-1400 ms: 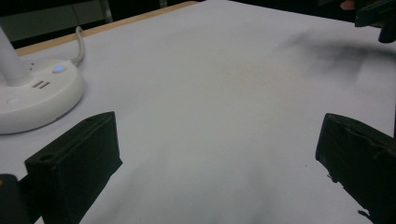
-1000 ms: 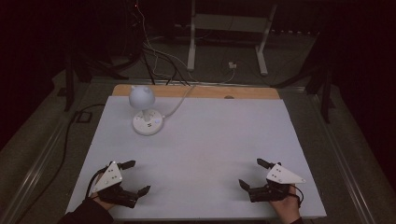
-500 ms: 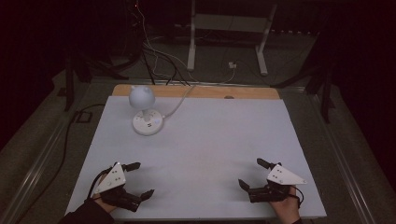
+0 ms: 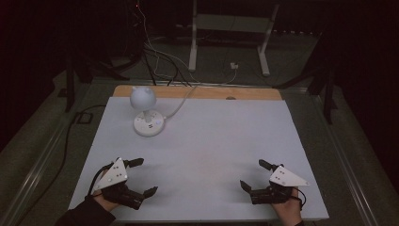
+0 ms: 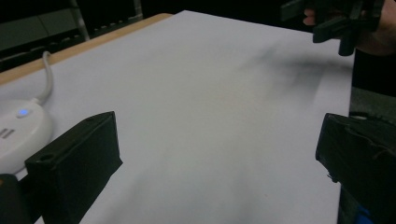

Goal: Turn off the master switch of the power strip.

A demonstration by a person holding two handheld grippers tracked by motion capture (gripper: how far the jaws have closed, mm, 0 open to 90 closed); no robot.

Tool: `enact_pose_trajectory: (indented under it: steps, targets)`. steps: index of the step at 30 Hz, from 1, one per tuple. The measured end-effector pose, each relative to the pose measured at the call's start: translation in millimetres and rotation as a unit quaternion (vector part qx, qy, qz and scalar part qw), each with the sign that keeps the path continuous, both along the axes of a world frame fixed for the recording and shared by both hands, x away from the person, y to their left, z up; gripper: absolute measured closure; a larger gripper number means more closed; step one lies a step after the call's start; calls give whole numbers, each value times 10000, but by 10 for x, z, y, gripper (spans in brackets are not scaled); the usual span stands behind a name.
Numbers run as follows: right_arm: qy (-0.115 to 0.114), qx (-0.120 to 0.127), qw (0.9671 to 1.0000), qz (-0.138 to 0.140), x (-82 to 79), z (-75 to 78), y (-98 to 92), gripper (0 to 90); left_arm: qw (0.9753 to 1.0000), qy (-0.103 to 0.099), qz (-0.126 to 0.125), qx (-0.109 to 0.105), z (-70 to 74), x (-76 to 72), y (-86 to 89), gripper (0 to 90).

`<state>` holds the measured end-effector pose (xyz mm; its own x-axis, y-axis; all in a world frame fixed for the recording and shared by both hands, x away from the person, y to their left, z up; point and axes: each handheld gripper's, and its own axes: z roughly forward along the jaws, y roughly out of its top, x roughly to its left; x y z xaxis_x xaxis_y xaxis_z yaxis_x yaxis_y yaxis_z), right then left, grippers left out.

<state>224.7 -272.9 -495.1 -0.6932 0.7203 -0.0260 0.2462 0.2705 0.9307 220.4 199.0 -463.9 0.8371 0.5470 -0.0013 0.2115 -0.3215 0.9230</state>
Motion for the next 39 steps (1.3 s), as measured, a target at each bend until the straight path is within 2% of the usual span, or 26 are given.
enact_pose_trajectory:
  steps: [12, 25, 29, 30, 35, 37, 39]
  targets:
    - [30, 67, 10000, 0, -2, 3, 2, 0, 9994, -152, 301, -35, 184, 167, -73, 4]
    - [59, 122, 9999, 11, -5, 5, -4, 0, 9991, -65, 383, -153, 266, 370, -193, 4]
    - [63, 141, 9999, 11, -3, 6, -7, 0, 9982, -65, 581, -148, 284, 456, -237, 4]
    - [67, 152, 9999, 11, -4, 4, -8, 0, 9973, -74, 706, -190, 292, 505, -250, 4]
    - [77, 166, 9998, 11, -3, 6, -13, 0, 9959, -83, 880, -180, 302, 623, -290, 4]
    - [79, 170, 9998, 13, -3, 4, -14, 0, 9954, -94, 940, -138, 302, 647, -300, 4]
    - [72, 155, 9999, 25, -6, 5, -14, 0, 9944, -81, 1049, -9, 300, 712, -334, 4]
